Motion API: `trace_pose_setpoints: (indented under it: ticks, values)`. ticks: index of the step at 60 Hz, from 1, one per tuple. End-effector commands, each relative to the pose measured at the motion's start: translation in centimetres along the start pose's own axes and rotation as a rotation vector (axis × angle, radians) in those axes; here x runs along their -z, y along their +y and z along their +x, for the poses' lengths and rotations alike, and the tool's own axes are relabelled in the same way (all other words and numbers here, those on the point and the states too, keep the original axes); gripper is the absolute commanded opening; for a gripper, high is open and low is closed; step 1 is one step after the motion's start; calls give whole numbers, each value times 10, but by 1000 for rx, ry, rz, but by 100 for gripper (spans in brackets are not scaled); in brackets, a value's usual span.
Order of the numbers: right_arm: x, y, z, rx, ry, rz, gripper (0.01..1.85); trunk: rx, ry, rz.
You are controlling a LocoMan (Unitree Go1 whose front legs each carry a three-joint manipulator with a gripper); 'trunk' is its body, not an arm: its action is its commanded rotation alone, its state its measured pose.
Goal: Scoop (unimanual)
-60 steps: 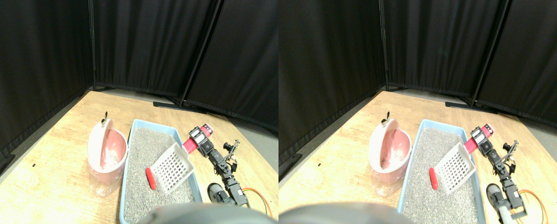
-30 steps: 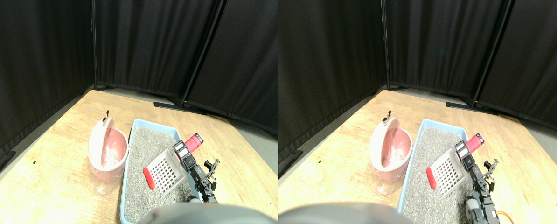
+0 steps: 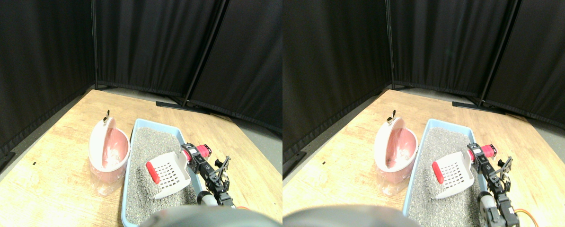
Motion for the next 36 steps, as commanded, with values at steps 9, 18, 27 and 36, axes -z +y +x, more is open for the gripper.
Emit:
trace_pose_setpoints:
  ticks: [9,18,27,36]
  values:
    - [-16,-11,-3,45,-63,45,6,-10,18,-13]
    - [-15,-19,-5,65,-89,114,6,-9,16,-11]
    - [-22,-24,-6,82,-126,176,6,-7,13,-7]
    - [-30,-29,-5,61,-182,274,6,-9,11,-7]
